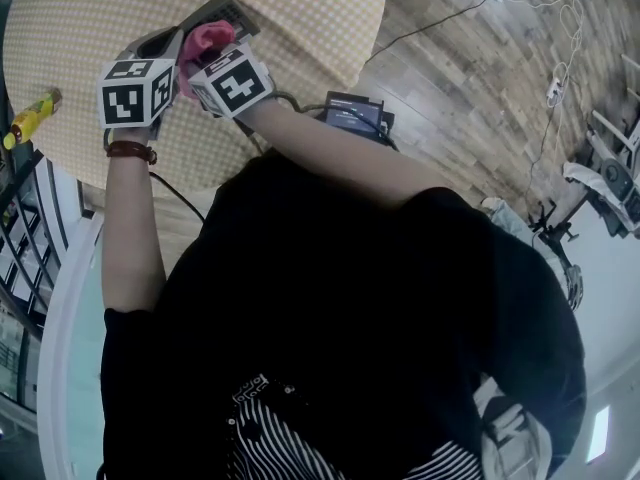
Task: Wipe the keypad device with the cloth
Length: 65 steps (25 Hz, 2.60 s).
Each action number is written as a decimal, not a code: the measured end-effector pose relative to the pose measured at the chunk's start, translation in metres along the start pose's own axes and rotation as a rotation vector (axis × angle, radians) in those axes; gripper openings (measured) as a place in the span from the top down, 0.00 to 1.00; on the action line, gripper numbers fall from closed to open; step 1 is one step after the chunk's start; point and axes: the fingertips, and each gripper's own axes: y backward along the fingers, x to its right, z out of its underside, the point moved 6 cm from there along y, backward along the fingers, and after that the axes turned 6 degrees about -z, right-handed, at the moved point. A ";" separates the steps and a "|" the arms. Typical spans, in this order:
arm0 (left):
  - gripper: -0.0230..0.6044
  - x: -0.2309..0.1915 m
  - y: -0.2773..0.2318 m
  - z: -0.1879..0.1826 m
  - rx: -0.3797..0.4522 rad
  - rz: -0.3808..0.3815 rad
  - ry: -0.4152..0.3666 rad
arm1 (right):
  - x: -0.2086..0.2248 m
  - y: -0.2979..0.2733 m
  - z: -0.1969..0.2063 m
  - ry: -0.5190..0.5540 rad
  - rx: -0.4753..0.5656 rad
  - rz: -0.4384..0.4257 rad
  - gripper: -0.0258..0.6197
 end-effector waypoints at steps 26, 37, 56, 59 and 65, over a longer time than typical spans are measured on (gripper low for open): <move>0.96 0.004 0.001 0.006 -0.013 -0.018 -0.042 | 0.000 0.000 0.002 -0.041 0.001 0.050 0.89; 0.96 0.004 0.002 0.006 -0.010 -0.043 -0.076 | 0.011 -0.005 0.018 -0.013 0.024 0.029 0.89; 0.96 0.007 0.001 0.004 -0.006 -0.066 -0.081 | 0.002 0.000 -0.001 0.110 0.039 -0.011 0.89; 0.96 0.005 0.003 0.006 -0.001 -0.067 -0.073 | -0.009 0.000 -0.018 0.153 0.052 -0.048 0.89; 0.96 0.007 0.002 0.007 0.001 -0.067 -0.076 | 0.006 -0.004 0.009 0.222 0.011 -0.015 0.89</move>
